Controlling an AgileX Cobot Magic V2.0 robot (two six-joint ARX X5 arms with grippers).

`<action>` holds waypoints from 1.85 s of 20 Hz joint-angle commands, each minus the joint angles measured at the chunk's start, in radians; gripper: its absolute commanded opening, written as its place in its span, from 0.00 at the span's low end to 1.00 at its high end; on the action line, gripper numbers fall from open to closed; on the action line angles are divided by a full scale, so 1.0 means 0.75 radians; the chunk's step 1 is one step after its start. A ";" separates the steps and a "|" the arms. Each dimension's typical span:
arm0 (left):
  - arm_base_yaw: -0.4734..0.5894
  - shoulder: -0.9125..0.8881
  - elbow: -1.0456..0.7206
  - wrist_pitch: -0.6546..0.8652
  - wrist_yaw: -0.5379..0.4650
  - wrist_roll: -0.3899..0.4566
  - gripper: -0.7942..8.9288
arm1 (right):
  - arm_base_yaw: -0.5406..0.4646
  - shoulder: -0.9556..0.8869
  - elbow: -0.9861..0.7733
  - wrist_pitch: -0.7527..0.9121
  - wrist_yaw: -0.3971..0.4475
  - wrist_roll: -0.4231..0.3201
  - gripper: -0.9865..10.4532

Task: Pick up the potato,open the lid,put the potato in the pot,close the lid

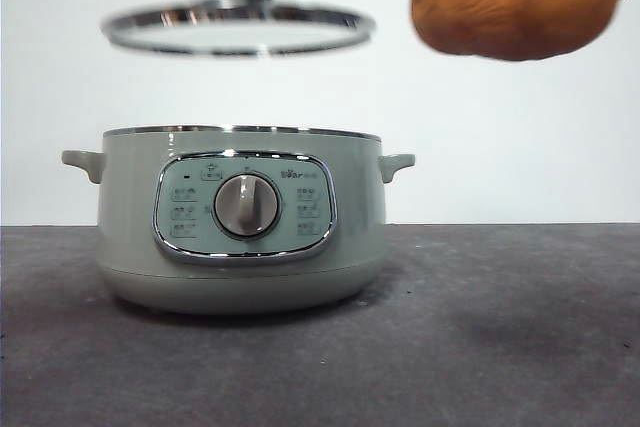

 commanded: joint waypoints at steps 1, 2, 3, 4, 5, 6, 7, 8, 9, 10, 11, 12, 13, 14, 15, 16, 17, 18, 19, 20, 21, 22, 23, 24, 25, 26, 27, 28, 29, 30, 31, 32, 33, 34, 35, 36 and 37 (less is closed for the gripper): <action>0.039 -0.010 0.077 -0.029 -0.015 0.047 0.07 | -0.001 0.117 0.089 0.016 0.005 0.009 0.07; 0.058 -0.014 0.091 -0.039 -0.016 0.059 0.07 | -0.001 0.170 0.130 0.023 0.005 0.008 0.07; 0.091 -0.021 0.095 -0.040 -0.019 0.062 0.07 | -0.001 0.233 0.183 0.032 0.005 0.004 0.07; 0.123 -0.027 0.095 -0.044 -0.018 0.062 0.07 | -0.001 0.290 0.234 0.036 0.005 -0.004 0.07; 0.168 -0.030 0.095 -0.053 -0.018 0.063 0.07 | -0.009 0.360 0.304 0.037 0.000 -0.021 0.07; 0.206 -0.030 0.095 -0.062 -0.018 0.064 0.07 | -0.018 0.417 0.365 0.038 -0.006 -0.032 0.07; 0.251 -0.030 0.095 -0.075 -0.017 0.064 0.07 | -0.027 0.485 0.435 0.043 -0.014 -0.042 0.07; 0.300 -0.030 0.095 -0.086 -0.013 0.064 0.07 | -0.037 0.553 0.508 0.044 -0.023 -0.061 0.07; 0.354 -0.030 0.095 -0.091 -0.013 0.063 0.07 | -0.054 0.629 0.589 0.043 -0.035 -0.073 0.07; 0.397 -0.030 0.095 -0.091 -0.013 0.064 0.07 | -0.071 0.694 0.658 0.042 -0.052 -0.078 0.07; 0.449 -0.030 0.095 -0.090 -0.013 0.063 0.07 | -0.092 0.775 0.740 0.042 -0.079 -0.093 0.07; 0.495 -0.030 0.095 -0.089 -0.013 0.063 0.07 | -0.112 0.846 0.813 0.041 -0.096 -0.100 0.07; 0.537 -0.030 0.095 -0.087 -0.012 0.063 0.07 | -0.130 0.918 0.882 0.040 -0.102 -0.106 0.07; 0.577 -0.030 0.095 -0.085 -0.012 0.062 0.07 | -0.142 0.989 0.948 0.040 -0.102 -0.108 0.07; 0.611 -0.030 0.095 -0.083 -0.012 0.062 0.07 | -0.157 1.056 1.007 0.041 -0.106 -0.110 0.07; 0.640 -0.030 0.095 -0.081 -0.012 0.062 0.07 | -0.170 1.120 1.060 0.041 -0.123 -0.119 0.07; 0.667 -0.030 0.095 -0.078 -0.012 0.062 0.07 | -0.179 1.186 1.110 0.041 -0.130 -0.127 0.07; 0.688 -0.030 0.095 -0.078 -0.012 0.062 0.07 | -0.189 1.245 1.151 0.048 -0.131 -0.136 0.07; 0.704 -0.030 0.095 -0.079 -0.012 0.062 0.07 | -0.196 1.296 1.175 0.068 -0.130 -0.141 0.07; 0.717 -0.030 0.095 -0.085 -0.012 0.062 0.07 | -0.203 1.339 1.186 0.093 -0.133 -0.142 0.07; 0.726 -0.030 0.094 -0.089 -0.012 0.062 0.07 | -0.209 1.375 1.191 0.104 -0.135 -0.141 0.07; 0.730 -0.030 0.094 -0.091 -0.012 0.062 0.07 | -0.210 1.404 1.191 0.107 -0.135 -0.143 0.07; 0.733 -0.030 0.094 -0.091 -0.012 0.062 0.07 | -0.210 1.427 1.191 0.107 -0.135 -0.161 0.07; 0.734 -0.030 0.094 -0.091 -0.012 0.062 0.07 | -0.210 1.447 1.191 0.104 -0.135 -0.177 0.07; 0.733 -0.030 0.094 -0.091 -0.012 0.062 0.07 | -0.210 1.462 1.191 0.102 -0.134 -0.189 0.09; 0.733 -0.030 0.094 -0.091 -0.012 0.063 0.07 | -0.209 1.471 1.191 0.101 -0.133 -0.190 0.09; 0.733 -0.030 0.094 -0.090 -0.011 0.063 0.07 | -0.209 1.481 1.190 0.104 -0.130 -0.191 0.09; 0.733 -0.030 0.094 -0.090 -0.002 0.063 0.07 | -0.209 1.485 1.190 0.103 -0.131 -0.191 0.09; 0.733 -0.030 0.094 -0.091 -0.002 0.062 0.07 | -0.209 1.486 1.190 0.100 -0.131 -0.191 0.09; 0.733 -0.030 0.094 -0.092 -0.002 0.062 0.07 | -0.209 1.487 1.190 0.093 -0.133 -0.194 0.15; 0.733 -0.030 0.094 -0.097 -0.001 0.062 0.07 | -0.209 1.487 1.190 0.083 -0.132 -0.195 0.38; 0.733 -0.030 0.094 -0.101 0.013 0.062 0.07 | -0.209 1.487 1.190 0.079 -0.132 -0.196 0.58; 0.733 -0.030 0.094 -0.104 0.035 0.061 0.07 | -0.209 1.487 1.190 0.079 -0.132 -0.195 0.66; 0.733 -0.030 0.094 -0.108 0.033 0.062 0.07 | -0.209 1.487 1.190 0.078 -0.131 -0.190 0.67; 0.733 -0.030 0.094 -0.114 0.033 0.062 0.07 | -0.209 1.486 1.190 0.077 -0.131 -0.185 0.67; 0.733 -0.030 0.094 -0.120 0.033 0.062 0.07 | -0.208 1.484 1.191 0.074 -0.132 -0.185 0.67; 0.733 -0.030 0.094 -0.123 0.034 0.061 0.07 | -0.208 1.475 1.200 0.050 -0.134 -0.185 0.67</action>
